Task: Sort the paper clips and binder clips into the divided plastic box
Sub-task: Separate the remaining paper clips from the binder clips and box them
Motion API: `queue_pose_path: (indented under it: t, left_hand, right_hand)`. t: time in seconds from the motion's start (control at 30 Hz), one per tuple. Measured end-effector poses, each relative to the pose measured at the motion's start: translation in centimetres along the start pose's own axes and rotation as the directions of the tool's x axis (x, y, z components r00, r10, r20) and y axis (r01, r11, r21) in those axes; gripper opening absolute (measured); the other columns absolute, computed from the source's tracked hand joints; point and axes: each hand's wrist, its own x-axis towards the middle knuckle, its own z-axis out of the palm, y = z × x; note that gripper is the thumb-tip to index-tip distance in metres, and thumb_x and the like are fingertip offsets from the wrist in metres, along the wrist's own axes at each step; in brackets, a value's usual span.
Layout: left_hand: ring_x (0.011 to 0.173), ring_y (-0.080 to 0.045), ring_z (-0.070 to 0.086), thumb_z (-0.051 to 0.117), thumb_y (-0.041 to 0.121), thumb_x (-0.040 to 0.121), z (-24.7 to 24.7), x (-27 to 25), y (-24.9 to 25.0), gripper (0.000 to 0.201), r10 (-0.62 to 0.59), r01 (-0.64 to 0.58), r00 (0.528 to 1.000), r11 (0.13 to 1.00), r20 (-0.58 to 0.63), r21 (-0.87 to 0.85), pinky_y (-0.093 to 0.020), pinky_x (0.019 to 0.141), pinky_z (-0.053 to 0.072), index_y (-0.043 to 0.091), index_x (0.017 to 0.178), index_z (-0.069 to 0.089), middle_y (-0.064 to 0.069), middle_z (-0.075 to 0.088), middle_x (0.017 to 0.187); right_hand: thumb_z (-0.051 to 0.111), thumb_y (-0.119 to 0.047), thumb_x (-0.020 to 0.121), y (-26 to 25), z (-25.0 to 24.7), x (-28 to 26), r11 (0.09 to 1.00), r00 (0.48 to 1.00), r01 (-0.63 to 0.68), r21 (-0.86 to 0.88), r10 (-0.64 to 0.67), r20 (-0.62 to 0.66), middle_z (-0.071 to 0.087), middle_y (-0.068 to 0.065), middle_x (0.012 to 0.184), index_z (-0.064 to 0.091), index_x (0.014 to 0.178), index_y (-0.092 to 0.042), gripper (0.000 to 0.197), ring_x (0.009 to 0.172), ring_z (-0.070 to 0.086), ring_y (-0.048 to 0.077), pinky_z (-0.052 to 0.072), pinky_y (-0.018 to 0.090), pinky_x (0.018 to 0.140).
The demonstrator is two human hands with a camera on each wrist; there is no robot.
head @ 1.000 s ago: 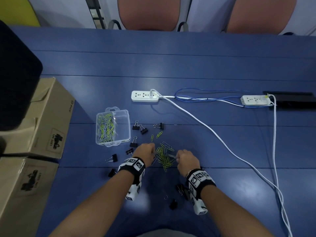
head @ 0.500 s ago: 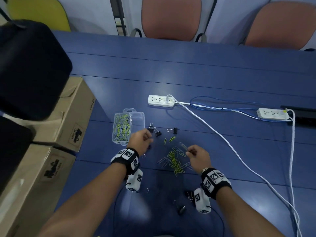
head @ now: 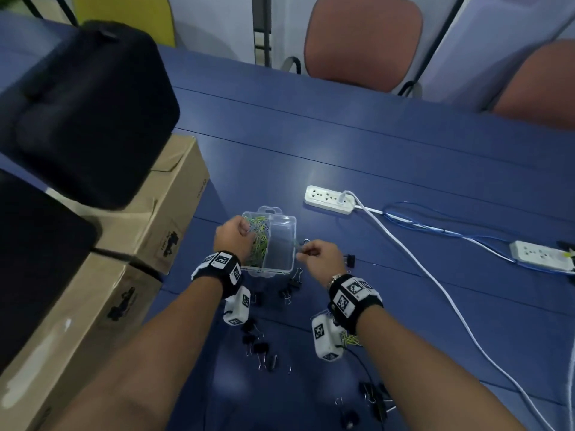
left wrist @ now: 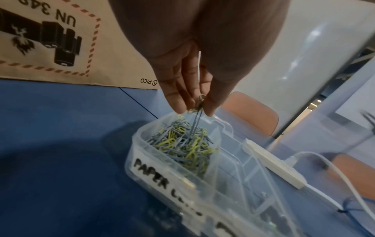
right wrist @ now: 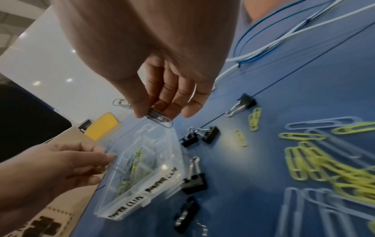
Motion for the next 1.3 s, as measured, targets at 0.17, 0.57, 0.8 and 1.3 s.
queue_pose_path:
  t: [0.17,0.57,0.8,1.3]
  left_hand:
    - [0.072,-0.025,0.059,0.073,0.012,0.078,0.6,0.9,-1.4,0.019,0.057,-0.060,0.998,0.995,0.036,0.075,-0.035,0.066,0.052,0.012,0.073,0.055,-0.005,0.063,0.074]
    - [0.074,-0.022,0.057,0.074,0.037,0.073,-1.3,-2.1,-4.2,0.024,0.165,-0.211,0.963,0.954,0.213,0.214,-0.037,0.065,0.053,0.020,0.074,0.058,0.000,0.061,0.079]
    - [0.076,-0.021,0.059,0.071,0.031,0.076,-1.5,-3.4,-3.1,0.017,0.163,-0.209,0.966,0.948,0.199,0.240,-0.034,0.065,0.053,0.018,0.075,0.061,0.001,0.063,0.082]
    - [0.099,-0.026,0.058,0.069,0.031,0.080,9.5,-9.9,5.2,0.030,0.313,-0.472,0.774,0.865,0.551,0.171,-0.036,0.082,0.051,0.020,0.105,0.057,-0.003,0.061,0.105]
  right_hand:
    - [0.076,-0.014,0.075,-3.6,3.6,3.7,0.997,0.995,-0.059,-0.040,0.062,0.073,0.068,-0.004,0.072,0.065,0.062,-0.027,0.022,0.075,0.065,0.016,0.055,0.030,0.077]
    - [0.081,-0.033,0.072,-7.3,9.1,8.3,0.947,0.980,-0.128,-0.295,0.167,0.110,0.073,-0.006,0.090,0.071,0.100,-0.019,0.033,0.081,0.067,0.012,0.050,0.018,0.061]
    - [0.069,-0.023,0.058,-4.6,6.4,7.5,0.932,0.963,-0.143,-0.333,0.208,0.169,0.073,0.007,0.085,0.074,0.087,-0.012,0.031,0.075,0.071,0.021,0.062,0.038,0.064]
    - [0.060,-0.030,0.089,12.2,-12.0,-4.8,0.833,0.940,-0.325,-0.448,0.335,-0.060,0.064,0.006,0.123,0.065,0.116,-0.020,0.030,0.111,0.060,0.028,0.047,0.032,0.093]
